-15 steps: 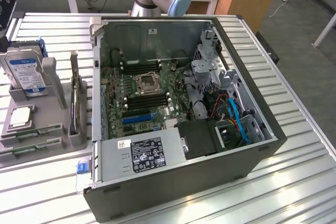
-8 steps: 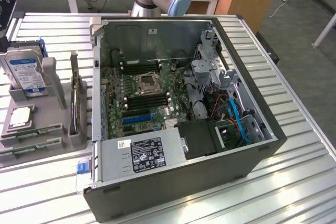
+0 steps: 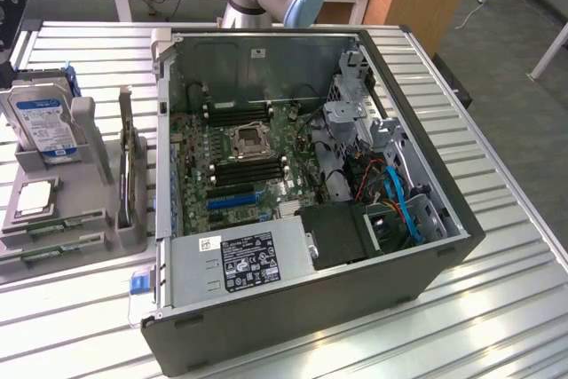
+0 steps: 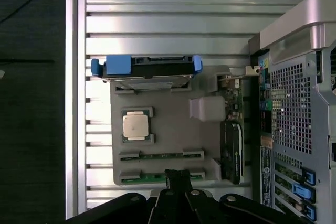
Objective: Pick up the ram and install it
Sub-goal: 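Pick up the ram and move it above insertion slot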
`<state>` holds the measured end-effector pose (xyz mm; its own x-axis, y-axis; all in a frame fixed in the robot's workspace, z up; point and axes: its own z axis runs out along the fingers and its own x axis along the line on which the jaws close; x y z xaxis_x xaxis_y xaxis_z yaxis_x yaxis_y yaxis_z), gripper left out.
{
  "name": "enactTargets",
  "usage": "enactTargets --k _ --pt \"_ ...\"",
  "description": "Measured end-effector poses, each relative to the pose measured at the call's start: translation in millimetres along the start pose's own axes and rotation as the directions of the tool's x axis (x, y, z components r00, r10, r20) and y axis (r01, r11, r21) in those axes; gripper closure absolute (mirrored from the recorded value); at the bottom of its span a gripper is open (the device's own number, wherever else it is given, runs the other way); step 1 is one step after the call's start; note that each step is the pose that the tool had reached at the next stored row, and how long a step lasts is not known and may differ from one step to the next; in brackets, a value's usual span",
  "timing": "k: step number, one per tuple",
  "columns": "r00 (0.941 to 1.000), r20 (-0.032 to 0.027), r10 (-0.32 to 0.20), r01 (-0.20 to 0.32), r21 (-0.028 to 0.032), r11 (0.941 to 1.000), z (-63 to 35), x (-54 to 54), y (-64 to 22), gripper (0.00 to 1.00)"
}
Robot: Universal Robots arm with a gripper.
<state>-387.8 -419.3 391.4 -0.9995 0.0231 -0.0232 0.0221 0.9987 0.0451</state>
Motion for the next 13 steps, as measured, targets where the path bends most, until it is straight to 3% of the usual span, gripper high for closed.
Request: enactTargets --k 6,9,13 --pt "0.9946 -0.0046 -0.103 0.103 -0.0026 0.9946 0.2 0.0 0.0 0.9" --pt "0.9874 -0.0068 -0.158 0.158 -0.0042 0.9874 0.3 0.0 0.0 0.9" --pt "0.9735 -0.0097 -0.228 0.228 -0.0065 0.9736 0.4 0.0 0.0 0.9"
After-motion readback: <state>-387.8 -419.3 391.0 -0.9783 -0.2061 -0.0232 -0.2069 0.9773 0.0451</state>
